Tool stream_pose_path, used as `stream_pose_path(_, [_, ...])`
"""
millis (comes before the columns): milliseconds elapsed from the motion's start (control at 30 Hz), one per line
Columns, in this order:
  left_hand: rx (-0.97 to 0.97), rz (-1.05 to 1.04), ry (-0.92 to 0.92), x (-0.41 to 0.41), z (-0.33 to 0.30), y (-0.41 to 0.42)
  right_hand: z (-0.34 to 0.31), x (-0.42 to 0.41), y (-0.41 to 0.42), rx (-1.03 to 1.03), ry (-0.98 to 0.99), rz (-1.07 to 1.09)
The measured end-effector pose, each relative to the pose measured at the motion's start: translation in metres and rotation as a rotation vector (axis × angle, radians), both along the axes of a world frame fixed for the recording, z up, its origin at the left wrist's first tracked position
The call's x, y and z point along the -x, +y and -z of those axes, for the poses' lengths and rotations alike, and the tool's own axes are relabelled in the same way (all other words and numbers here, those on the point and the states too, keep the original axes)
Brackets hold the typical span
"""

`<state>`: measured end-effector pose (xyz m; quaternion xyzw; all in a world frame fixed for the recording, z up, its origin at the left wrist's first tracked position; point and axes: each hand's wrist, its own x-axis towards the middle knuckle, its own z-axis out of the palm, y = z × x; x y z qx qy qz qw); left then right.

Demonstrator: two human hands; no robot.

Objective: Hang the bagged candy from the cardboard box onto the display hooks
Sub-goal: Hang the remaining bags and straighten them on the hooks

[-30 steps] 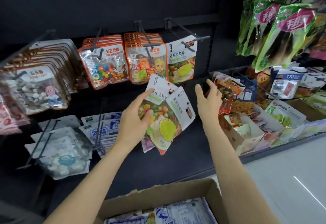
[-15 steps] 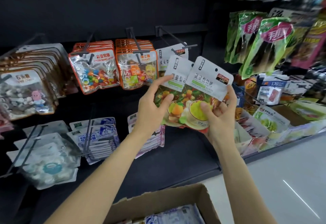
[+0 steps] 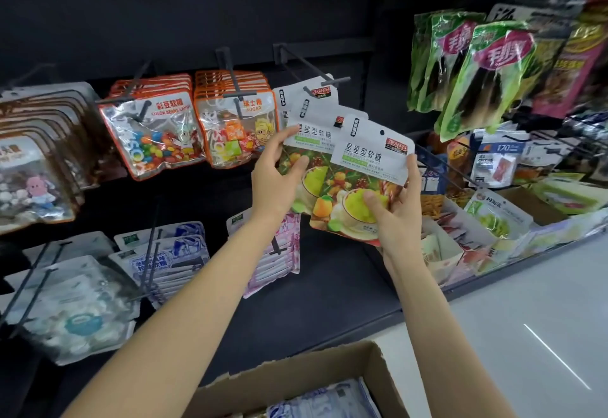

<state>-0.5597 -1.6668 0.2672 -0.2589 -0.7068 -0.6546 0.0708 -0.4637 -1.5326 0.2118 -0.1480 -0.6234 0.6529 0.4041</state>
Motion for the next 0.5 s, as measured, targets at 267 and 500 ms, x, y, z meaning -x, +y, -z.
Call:
stream_pose_path(267, [-0.047, -0.015, 0.139, 0.007, 0.006, -0.002, -0.006, 0.001, 0.006, -0.07, -0.06, -0.019])
stream_pose_path(500, [-0.106, -0.008, 0.049, 0.01, 0.016, -0.002, -0.012, 0.007, 0.001, -0.105, -0.135, -0.014])
